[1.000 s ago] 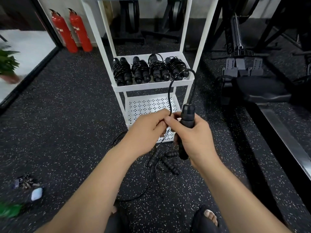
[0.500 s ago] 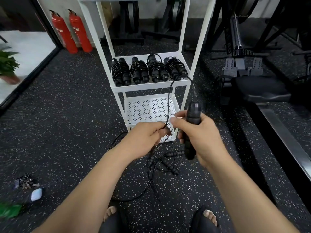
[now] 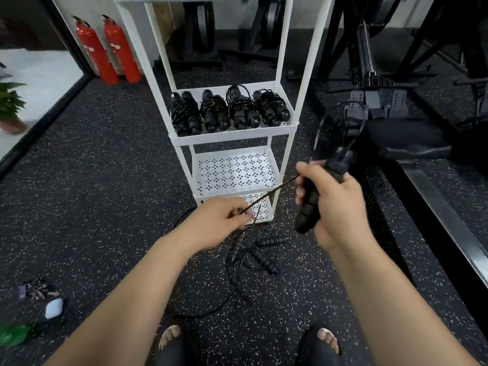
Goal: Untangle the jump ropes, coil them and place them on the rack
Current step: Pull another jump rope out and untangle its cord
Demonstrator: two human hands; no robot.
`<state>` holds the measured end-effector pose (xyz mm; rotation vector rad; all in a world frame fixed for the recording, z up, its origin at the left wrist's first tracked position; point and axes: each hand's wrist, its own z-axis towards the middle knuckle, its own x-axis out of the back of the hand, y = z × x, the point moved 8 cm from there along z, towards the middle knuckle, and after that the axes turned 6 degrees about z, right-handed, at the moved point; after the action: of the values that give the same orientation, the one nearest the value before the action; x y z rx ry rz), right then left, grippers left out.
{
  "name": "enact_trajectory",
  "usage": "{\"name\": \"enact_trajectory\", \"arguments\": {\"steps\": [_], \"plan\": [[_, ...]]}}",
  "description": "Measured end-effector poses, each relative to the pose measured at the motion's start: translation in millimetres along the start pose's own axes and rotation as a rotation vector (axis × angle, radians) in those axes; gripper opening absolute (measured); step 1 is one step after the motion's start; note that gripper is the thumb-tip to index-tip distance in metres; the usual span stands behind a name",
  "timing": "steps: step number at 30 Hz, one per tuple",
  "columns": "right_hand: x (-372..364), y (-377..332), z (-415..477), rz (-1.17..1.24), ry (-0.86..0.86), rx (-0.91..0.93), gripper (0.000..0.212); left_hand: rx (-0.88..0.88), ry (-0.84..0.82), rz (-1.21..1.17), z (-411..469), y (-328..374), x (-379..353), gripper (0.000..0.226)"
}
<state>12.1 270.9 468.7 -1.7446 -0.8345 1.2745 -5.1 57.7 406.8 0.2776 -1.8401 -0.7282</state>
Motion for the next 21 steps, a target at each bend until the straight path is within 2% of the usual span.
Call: {"name": "enact_trajectory", "arguments": {"steps": [8, 12, 14, 17, 21], "plan": [[35, -30, 15, 0.211, 0.144, 0.047, 0.022, 0.142, 0.008, 0.012, 9, -46, -1, 0.007], [45, -26, 17, 0.267, 0.174, -0.001, 0.022, 0.103, 0.064, 0.033, 8, -37, 7, 0.024], [42, -20, 15, 0.256, 0.154, -0.027, 0.015, 0.08, 0.088, -0.015, 6, -31, 11, 0.027], [30, 5, 11, 0.175, 0.084, -0.126, 0.029, 0.023, 0.138, -0.102, 3, -17, 18, 0.017], [6, 44, -7, -0.002, -0.008, -0.287, 0.035, -0.092, 0.177, -0.111, -2, 10, 26, 0.017]]}}
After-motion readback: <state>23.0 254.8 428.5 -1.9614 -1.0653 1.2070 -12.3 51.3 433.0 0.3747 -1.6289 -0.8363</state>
